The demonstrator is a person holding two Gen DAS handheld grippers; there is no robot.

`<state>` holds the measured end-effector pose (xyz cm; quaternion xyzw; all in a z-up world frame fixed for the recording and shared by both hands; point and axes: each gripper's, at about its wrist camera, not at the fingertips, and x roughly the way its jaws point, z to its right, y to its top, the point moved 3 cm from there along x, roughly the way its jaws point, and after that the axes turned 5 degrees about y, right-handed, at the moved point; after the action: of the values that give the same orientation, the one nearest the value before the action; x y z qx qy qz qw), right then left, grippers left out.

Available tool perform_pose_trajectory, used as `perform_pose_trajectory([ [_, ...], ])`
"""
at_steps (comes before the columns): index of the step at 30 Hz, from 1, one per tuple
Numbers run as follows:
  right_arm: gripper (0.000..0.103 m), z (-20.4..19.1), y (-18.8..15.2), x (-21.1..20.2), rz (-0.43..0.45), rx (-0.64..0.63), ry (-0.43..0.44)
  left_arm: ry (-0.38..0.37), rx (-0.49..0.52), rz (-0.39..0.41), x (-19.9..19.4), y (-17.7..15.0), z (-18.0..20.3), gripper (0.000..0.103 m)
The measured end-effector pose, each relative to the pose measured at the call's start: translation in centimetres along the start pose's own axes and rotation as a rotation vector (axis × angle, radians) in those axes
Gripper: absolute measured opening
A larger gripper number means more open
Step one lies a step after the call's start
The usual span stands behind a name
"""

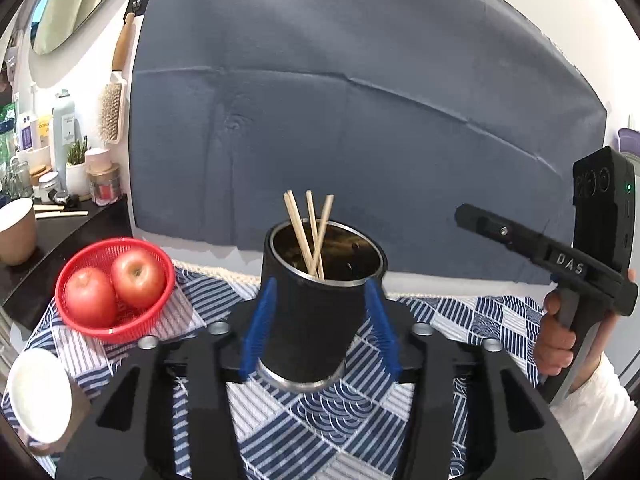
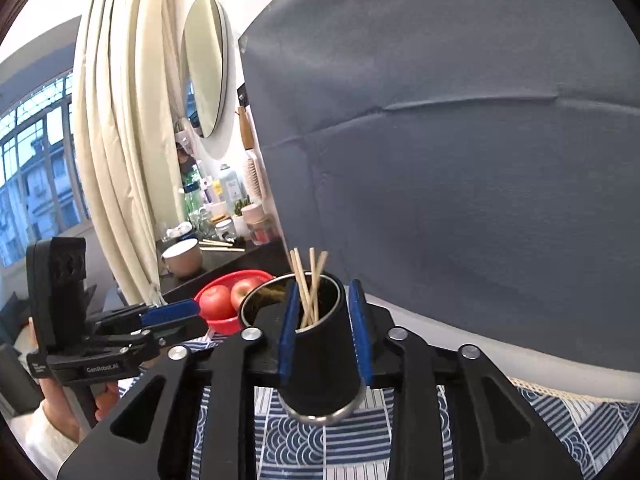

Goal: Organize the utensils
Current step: 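Carry both chopsticks up and release them into the black holder, then lower the left tool toward a white spoon on the table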

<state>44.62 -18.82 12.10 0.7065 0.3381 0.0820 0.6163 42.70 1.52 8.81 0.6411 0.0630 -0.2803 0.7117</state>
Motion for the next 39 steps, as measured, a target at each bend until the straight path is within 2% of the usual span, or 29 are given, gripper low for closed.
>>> perform_pose_trajectory([
  [3,0.041,0.0,-0.6,-1.4,-0.002,-0.003,-0.022,0.023,0.006,-0.013,-0.7,-0.9,0.2,0.061],
  [5,0.045,0.0,-1.1,-2.3,-0.005,-0.001,-0.029,0.038,0.009,-0.021,-1.0,-1.4,0.3,0.064],
  [10,0.066,0.1,-2.4,-4.6,-0.012,0.000,-0.059,0.047,0.016,-0.045,-1.6,-3.0,0.8,0.078],
  [13,0.073,0.2,-3.3,-5.8,-0.020,-0.010,-0.084,0.047,0.026,-0.059,-1.8,-4.0,1.3,0.082],
  [21,0.085,0.7,-6.4,-9.1,-0.069,-0.028,-0.143,0.030,0.037,-0.096,-1.9,-6.3,3.0,0.092],
  [24,0.086,1.0,-7.3,-10.0,-0.091,-0.019,-0.147,0.027,0.055,-0.113,-2.0,-7.3,3.7,0.095],
  [29,0.089,1.9,-8.6,-11.6,-0.133,0.026,-0.172,0.029,0.087,-0.156,-1.8,-8.7,4.5,0.097],
  [39,0.089,2.7,-13.2,-13.8,-0.267,0.091,-0.233,-0.023,0.176,-0.250,-0.8,-12.2,7.2,0.097],
])
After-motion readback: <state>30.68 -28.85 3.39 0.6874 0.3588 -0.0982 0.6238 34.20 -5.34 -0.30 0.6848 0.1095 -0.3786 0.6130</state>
